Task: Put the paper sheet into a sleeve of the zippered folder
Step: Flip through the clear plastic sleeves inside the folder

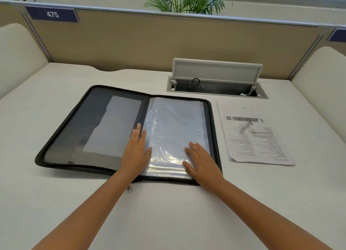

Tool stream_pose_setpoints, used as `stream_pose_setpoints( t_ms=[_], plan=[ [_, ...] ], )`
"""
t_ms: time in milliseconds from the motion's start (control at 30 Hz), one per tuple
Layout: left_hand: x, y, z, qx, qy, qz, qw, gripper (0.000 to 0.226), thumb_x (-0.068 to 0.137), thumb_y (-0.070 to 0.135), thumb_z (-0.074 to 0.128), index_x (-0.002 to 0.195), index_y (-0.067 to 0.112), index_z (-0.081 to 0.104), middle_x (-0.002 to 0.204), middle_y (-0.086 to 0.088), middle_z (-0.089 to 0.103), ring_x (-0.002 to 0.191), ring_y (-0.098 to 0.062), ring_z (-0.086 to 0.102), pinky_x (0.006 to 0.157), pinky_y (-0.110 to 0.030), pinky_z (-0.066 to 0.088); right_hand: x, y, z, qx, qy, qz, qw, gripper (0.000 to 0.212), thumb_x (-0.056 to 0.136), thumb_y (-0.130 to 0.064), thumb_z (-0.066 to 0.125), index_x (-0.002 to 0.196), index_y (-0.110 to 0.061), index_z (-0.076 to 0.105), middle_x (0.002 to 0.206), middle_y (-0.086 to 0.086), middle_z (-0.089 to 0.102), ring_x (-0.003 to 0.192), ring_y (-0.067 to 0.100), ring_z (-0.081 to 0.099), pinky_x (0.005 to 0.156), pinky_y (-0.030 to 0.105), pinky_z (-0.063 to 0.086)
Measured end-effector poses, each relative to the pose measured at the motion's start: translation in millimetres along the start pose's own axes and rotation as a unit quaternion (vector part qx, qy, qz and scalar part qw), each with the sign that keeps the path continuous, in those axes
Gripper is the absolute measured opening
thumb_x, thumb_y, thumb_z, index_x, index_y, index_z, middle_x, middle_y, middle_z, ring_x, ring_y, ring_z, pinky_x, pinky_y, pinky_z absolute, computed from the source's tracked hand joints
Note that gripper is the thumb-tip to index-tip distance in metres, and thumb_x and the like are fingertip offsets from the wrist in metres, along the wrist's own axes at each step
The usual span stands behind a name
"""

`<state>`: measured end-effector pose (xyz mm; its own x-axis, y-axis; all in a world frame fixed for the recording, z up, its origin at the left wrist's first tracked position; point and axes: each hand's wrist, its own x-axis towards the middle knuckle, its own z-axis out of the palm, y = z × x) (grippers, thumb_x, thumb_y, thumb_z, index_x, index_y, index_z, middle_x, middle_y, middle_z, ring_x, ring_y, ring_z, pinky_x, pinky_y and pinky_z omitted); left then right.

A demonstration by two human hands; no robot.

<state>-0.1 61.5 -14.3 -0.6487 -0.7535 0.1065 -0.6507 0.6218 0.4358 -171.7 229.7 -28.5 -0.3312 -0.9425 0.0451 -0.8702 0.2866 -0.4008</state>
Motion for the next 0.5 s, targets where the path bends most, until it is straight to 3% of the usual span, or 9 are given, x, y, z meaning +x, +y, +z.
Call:
stream_pose_setpoints(
  t_ms=[133, 233, 367, 500],
  plan=[
    [-4, -2, 12, 0.069, -0.034, 0.024, 0.997, 0.057, 0.097, 0.037, 0.023, 0.146, 0.012, 0.011, 0.157, -0.005, 0.006, 0.144, -0.022, 0.006, 0.116, -0.040, 0.005, 0, -1, -1, 0.001, -0.004, -0.001, 1.000, 0.055, 0.096, -0.046, 0.036, 0.144, -0.023, 0.027, 0.156, -0.004, 0.017, 0.145, 0.012, 0.005, 0.113, 0.024, 0.005],
    [-4, -3, 14, 0.082, -0.049, 0.032, 0.995, 0.081, 0.078, 0.053, -0.005, 0.146, 0.012, 0.010, 0.156, -0.004, 0.010, 0.144, -0.021, 0.007, 0.116, -0.041, 0.003, 0, -2, -2, 0.001, -0.009, 0.003, 1.000, 0.056, 0.095, -0.048, 0.034, 0.144, -0.023, 0.027, 0.156, -0.004, 0.017, 0.145, 0.012, 0.005, 0.115, 0.026, 0.006],
    [-4, -4, 16, 0.111, -0.066, 0.033, 0.991, 0.090, 0.071, 0.060, -0.011, 0.147, 0.013, 0.002, 0.157, -0.003, 0.002, 0.144, -0.020, -0.002, 0.115, -0.040, -0.002, -1, -6, -3, -0.018, -0.014, 0.020, 1.000, 0.067, 0.088, -0.056, 0.020, 0.144, -0.020, 0.028, 0.157, 0.003, 0.013, 0.145, 0.018, 0.005, 0.119, 0.037, 0.010],
    [-5, 0, 21, 0.111, -0.074, 0.025, 0.991, 0.107, 0.064, 0.076, -0.023, 0.147, 0.012, 0.002, 0.157, -0.004, 0.001, 0.144, -0.019, -0.003, 0.115, -0.040, -0.004, -8, -22, -2, -0.052, 0.016, 0.086, 0.995, 0.060, 0.094, -0.050, 0.031, 0.146, -0.021, 0.021, 0.157, 0.016, -0.001, 0.145, 0.031, -0.001, 0.119, 0.041, 0.008]
  ],
)
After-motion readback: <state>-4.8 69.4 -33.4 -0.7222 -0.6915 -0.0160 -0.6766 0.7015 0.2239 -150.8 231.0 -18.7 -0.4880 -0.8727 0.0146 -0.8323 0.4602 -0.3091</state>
